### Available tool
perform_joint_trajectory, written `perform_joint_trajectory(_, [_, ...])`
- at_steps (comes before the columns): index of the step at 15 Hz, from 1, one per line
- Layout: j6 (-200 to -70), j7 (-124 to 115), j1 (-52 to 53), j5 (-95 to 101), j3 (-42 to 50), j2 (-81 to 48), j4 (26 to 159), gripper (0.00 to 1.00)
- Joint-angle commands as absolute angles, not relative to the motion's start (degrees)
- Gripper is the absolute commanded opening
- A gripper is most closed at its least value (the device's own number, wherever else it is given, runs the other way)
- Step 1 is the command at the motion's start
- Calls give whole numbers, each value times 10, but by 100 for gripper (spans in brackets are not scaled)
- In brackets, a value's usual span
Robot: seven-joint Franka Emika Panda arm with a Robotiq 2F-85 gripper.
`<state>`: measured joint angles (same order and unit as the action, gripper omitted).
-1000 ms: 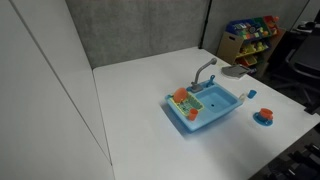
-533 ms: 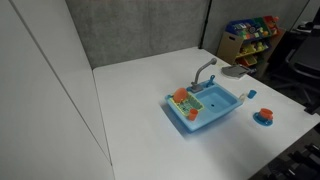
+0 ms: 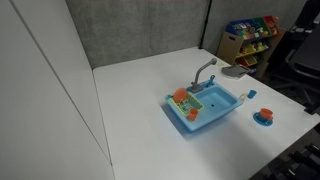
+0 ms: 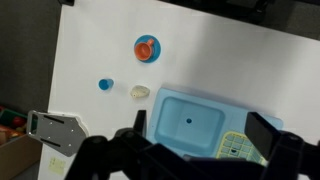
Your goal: Put the white bottle on the sink
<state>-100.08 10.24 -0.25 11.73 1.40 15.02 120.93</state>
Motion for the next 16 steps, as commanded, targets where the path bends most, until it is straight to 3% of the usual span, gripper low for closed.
perform_joint_trajectory(1, [-1032,106,9,91,10,137,1199,100])
perform_joint_trajectory(16, [-1175,90,34,43,-24,13,1193,100])
